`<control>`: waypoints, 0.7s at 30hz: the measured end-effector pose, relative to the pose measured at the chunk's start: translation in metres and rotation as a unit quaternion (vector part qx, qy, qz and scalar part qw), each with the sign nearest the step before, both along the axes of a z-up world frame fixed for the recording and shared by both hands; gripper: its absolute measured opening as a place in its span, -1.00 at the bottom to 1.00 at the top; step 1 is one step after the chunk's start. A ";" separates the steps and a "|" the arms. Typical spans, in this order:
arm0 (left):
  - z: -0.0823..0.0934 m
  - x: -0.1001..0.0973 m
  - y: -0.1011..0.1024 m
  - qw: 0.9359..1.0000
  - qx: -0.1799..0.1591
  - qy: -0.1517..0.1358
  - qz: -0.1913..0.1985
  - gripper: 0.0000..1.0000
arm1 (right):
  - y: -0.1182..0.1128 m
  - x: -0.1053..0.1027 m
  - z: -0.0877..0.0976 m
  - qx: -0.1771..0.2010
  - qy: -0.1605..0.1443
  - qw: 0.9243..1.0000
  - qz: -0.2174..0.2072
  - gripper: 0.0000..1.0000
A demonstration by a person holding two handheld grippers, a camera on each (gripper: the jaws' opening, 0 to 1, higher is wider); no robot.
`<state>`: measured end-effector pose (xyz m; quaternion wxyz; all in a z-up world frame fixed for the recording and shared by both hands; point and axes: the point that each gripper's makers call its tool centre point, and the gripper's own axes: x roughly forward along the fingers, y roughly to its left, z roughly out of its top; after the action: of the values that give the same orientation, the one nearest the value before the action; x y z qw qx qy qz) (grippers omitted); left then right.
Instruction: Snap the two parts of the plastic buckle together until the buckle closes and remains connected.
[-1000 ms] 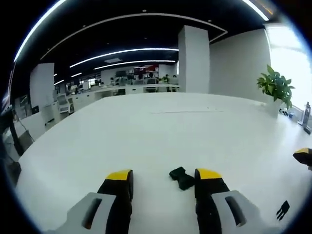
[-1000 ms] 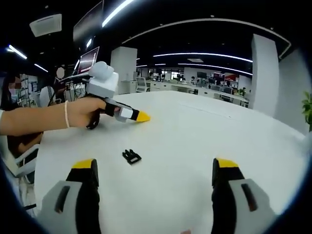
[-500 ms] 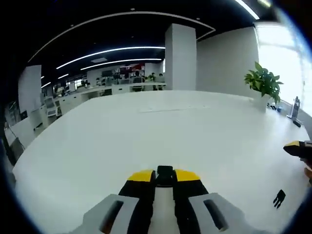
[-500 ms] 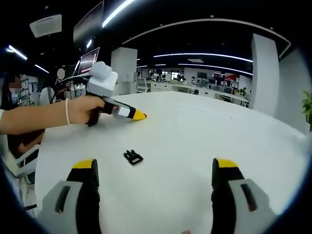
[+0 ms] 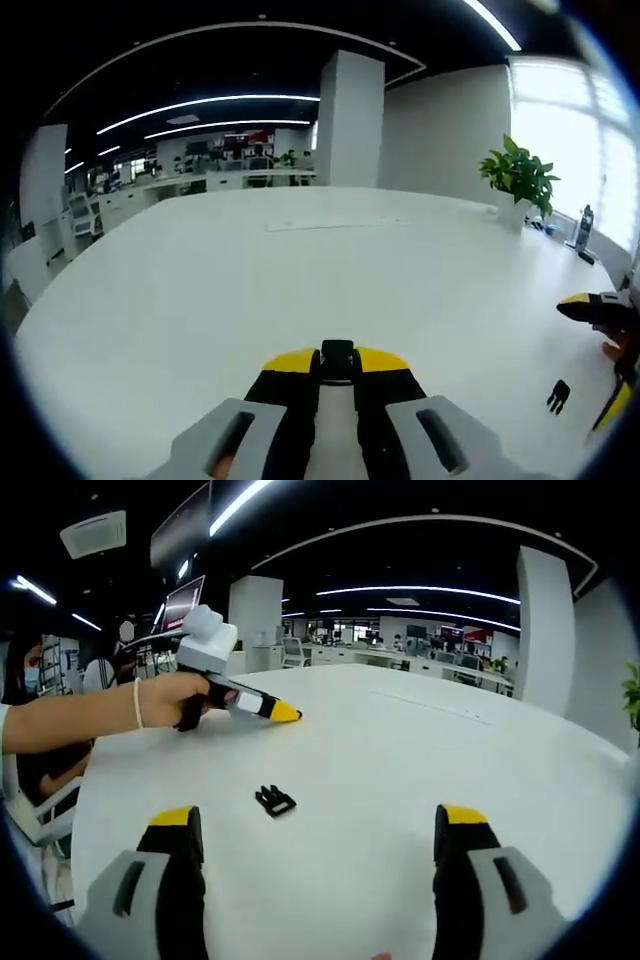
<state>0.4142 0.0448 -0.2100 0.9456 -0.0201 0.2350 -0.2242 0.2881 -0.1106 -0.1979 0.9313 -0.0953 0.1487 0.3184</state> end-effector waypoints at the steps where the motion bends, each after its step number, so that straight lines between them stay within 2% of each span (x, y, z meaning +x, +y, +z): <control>1: 0.000 -0.001 0.001 1.000 -0.003 0.001 -0.002 -0.76 | 0.000 0.001 0.000 0.000 0.000 1.000 0.001 0.93; 4: 0.000 -0.004 -0.001 1.000 -0.008 0.000 -0.022 -0.77 | 0.001 0.003 0.000 -0.002 0.000 1.000 0.002 0.93; 5: 0.004 -0.004 -0.005 0.999 -0.013 -0.014 -0.046 -0.77 | 0.001 0.003 -0.001 -0.003 0.001 1.000 0.003 0.93; 7: 0.004 -0.004 -0.001 0.999 -0.017 -0.009 -0.047 -0.77 | 0.001 0.003 -0.001 -0.004 0.003 1.000 0.003 0.93; 12: 0.010 -0.007 -0.007 0.994 -0.047 -0.014 -0.098 -0.77 | 0.002 0.003 -0.001 -0.005 0.002 1.000 0.005 0.93; 21: 0.010 -0.014 -0.002 0.987 -0.041 -0.026 -0.152 -0.77 | 0.006 0.004 0.000 -0.014 0.003 1.000 0.011 0.91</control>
<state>0.4007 0.0425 -0.1997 0.9048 -0.0169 0.2011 -0.3751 0.2920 -0.1044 -0.1977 0.9259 -0.1086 0.1551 0.3270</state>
